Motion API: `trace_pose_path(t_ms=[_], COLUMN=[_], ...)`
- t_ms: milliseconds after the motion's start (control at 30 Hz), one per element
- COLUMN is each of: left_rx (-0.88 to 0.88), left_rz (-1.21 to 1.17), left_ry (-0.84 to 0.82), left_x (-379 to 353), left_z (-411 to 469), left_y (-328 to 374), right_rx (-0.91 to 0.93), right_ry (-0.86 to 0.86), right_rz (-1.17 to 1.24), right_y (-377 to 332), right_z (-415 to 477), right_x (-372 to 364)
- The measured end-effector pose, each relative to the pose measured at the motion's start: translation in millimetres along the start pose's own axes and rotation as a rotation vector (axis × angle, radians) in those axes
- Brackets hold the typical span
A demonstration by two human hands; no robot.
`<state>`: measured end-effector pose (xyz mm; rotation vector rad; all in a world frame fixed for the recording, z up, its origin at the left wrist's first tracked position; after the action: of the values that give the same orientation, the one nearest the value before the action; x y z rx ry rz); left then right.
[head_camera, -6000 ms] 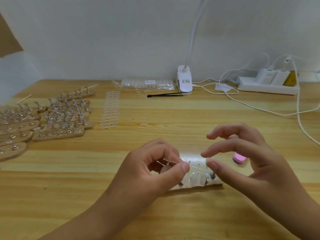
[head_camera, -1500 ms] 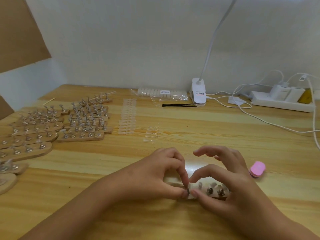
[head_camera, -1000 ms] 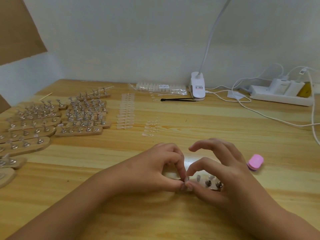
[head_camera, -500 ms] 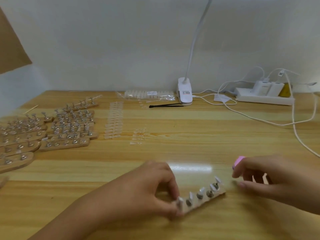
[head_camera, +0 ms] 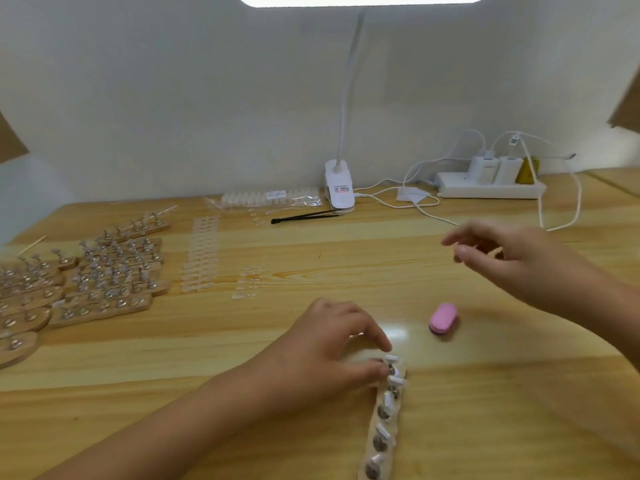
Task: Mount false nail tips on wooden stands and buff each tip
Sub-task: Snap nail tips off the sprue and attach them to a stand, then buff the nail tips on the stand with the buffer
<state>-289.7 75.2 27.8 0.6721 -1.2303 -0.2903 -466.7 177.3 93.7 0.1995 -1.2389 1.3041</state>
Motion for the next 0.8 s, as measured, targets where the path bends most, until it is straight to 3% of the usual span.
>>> trace_pose_path(t_ms=[100, 167, 300, 467, 567, 700, 800], left_rx=[-0.021, -0.012, 0.028, 0.01, -0.023, -0.029, 0.054], left_rz=[-0.032, -0.04, -0.076, -0.139, -0.117, -0.097, -0.277], left_ry=[-0.028, 0.056, 0.244, 0.187, 0.155, 0.163, 0.216], left_x=[-8, -9, -4, -6, -10, -14, -8], left_z=[10, 13, 10, 9, 11, 16, 17], left_y=[5, 2, -3, -4, -4, -5, -12], right_rx=[-0.111, -0.058, 0.088, 0.136, 0.031, -0.337, -0.527], right_ry=[-0.307, -0.408, -0.349, -0.265, -0.233, -0.339, -0.44], right_rz=[-0.117, -0.156, -0.229, -0.147, 0.165, 0.933, 1.349], right_y=[24, 25, 22, 18, 12, 1, -7], right_z=[-20, -34, -37, -36, -34, -35, -38], right_x=[-24, -40, -51, -46, -41, -55, -67])
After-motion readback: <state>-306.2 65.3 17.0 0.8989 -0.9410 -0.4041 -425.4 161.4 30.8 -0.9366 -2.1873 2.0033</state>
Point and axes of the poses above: each hand's wrist, its own z-axis towards the middle knuckle, its own x-axis out of the back of the hand, y = z × x, the point moved 8 cm from there along z, towards the middle knuckle, and after that the axes turned 13 degrees about y, right-handed, at the moved point
